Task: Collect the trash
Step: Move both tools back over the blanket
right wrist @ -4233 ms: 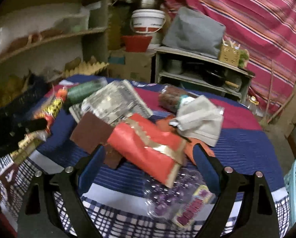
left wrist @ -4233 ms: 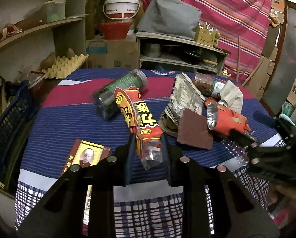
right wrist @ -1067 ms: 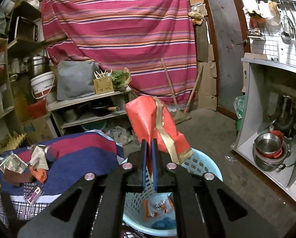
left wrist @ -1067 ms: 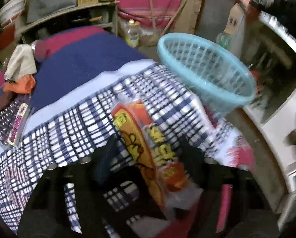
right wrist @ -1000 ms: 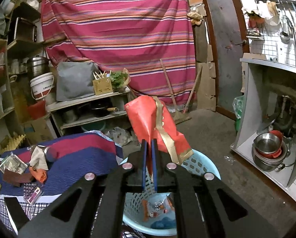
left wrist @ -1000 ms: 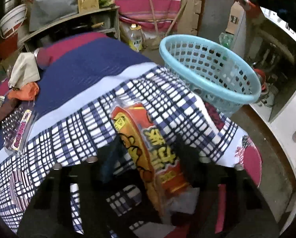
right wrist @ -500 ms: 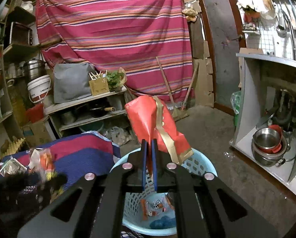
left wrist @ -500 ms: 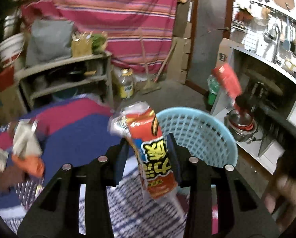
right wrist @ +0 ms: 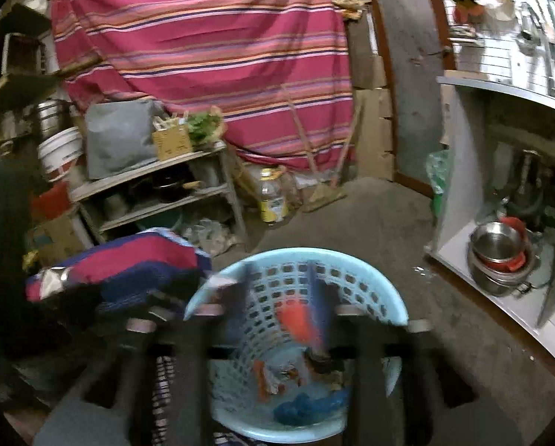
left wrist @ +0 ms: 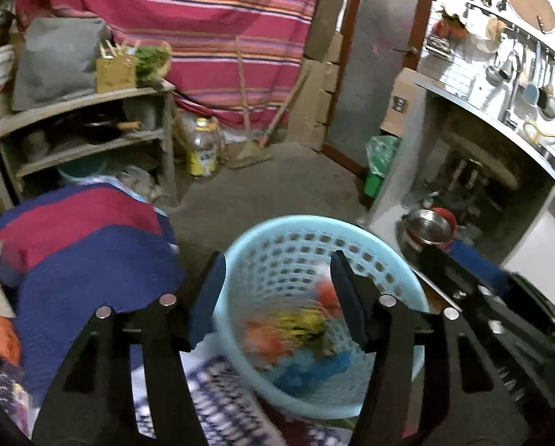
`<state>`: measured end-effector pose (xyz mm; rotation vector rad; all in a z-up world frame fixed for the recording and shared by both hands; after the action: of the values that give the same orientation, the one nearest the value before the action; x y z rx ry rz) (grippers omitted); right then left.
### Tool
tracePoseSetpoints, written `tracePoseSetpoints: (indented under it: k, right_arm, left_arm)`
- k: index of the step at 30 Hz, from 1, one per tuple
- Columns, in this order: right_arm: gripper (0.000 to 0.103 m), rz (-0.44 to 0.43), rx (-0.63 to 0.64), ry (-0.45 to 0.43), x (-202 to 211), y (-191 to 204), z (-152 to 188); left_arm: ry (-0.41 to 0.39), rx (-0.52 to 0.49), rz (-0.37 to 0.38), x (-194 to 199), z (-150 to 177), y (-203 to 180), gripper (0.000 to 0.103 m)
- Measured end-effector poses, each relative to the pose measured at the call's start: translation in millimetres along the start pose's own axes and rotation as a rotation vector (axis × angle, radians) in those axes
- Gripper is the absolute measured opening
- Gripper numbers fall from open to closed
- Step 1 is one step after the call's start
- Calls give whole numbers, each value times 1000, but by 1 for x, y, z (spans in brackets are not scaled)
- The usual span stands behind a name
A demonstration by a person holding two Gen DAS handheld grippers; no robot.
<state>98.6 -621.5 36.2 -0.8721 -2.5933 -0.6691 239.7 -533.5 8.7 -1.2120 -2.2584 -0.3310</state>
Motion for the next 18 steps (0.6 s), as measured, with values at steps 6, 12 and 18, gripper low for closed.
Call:
tracePoseSetpoints:
  k: [6,12,18]
  right_arm:
    - [60,-3,-32,-42,14,-1,-7]
    - [60,-122,39,-27,16,57,-2]
    - [68,-278,179,42,13,178,40]
  left_arm:
    - [-29,50,-69,44,9,49,58]
    - [-37,78,-270,138,57,133,67]
    - [-4,184,-551,240,128,249,84]
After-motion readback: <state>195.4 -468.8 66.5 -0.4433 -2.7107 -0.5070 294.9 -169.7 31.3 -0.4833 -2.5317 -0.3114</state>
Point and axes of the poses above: each gripper's, at about its wrist camera, not at the fingertips, and x roughly against the way its jaws point, y to its left, z to its underside, the point moved 2 cm from there along -x, roughly the way its jaws point, and after that the axes turned 9 degrees about -x, right-handed, at the moved point
